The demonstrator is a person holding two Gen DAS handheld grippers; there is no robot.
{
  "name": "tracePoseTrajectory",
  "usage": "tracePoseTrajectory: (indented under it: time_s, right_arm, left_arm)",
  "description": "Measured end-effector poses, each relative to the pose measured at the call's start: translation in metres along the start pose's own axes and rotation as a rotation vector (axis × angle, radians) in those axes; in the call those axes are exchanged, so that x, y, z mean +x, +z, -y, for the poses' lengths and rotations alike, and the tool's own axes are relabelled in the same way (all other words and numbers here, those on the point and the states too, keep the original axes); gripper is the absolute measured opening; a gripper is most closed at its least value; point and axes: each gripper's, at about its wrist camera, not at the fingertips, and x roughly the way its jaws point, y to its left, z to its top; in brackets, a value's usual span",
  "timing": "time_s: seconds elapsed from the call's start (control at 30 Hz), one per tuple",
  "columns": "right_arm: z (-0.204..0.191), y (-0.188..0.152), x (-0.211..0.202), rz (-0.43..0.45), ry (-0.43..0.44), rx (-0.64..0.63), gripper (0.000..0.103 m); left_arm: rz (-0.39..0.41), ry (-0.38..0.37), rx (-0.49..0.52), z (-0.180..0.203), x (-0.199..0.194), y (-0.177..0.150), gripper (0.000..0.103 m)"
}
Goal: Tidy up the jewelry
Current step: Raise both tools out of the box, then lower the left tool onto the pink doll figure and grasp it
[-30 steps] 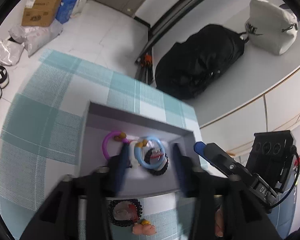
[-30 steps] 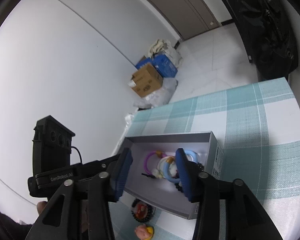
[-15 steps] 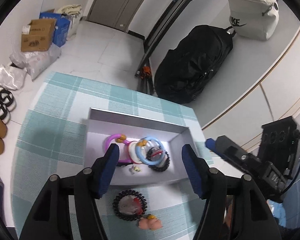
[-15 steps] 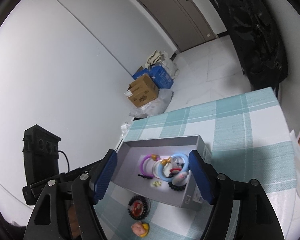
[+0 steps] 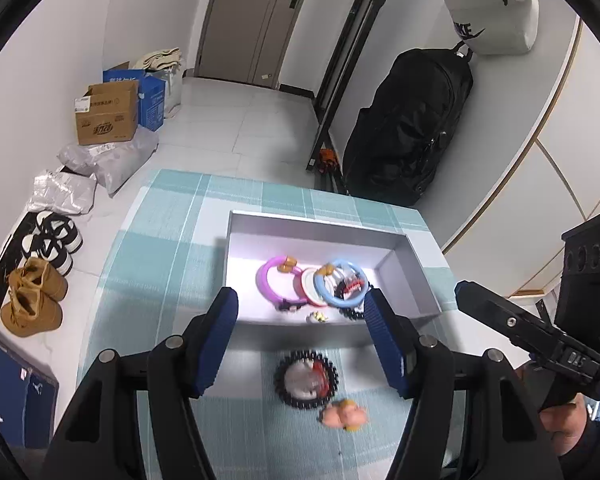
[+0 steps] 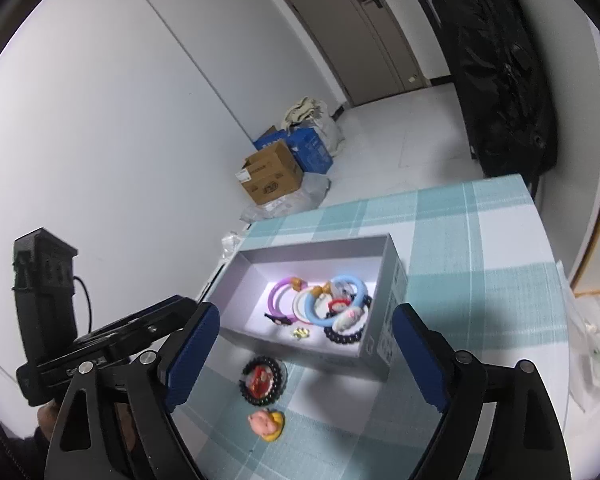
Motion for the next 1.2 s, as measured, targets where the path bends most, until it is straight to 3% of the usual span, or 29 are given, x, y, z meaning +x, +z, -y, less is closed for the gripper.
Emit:
tracePoseTrajectory:
  time_s: [0.17, 0.27, 0.37, 0.53, 0.67, 0.87, 1.2]
  right_arm:
    - [0.000, -0.009, -0.006, -0.006, -0.032, 0.000, 0.094]
    - [0.000, -0.013, -0.008, -0.016, -0.046, 0.001, 0.097]
    - [-0.002, -0.016, -0.008, -0.035, -0.061, -0.009, 0.097]
    - [-0.004, -0.021, -0.011, -0.046, -0.080, -0.017, 0.097]
    - [-0.004, -0.024, -0.012, -0.057, -0.094, -0.013, 0.099]
    - [-0.001, -0.030, -0.011, -0.097, -0.129, -0.015, 0.099]
    - [0.006, -0.031, -0.019, -0.098, -0.148, 0.000, 0.099]
  left_arm:
    - [-0.048, 0.006, -0.013, -0.001, -0.001, -0.016, 0.061]
    - [-0.098, 0.047, 0.002, 0.000, 0.005, -0.024, 0.061]
    - [-0.166, 0.008, -0.039, -0.005, 0.013, -0.033, 0.061]
    - [-0.238, -0.022, -0.014, 0.002, 0.020, -0.046, 0.061]
    - [-0.269, -0.047, 0.030, 0.014, 0.024, -0.053, 0.061]
    - [-0.293, 0.019, 0.119, 0.032, 0.035, -0.062, 0.061]
    - [-0.301, 0.069, 0.068, 0.028, 0.052, -0.059, 0.061]
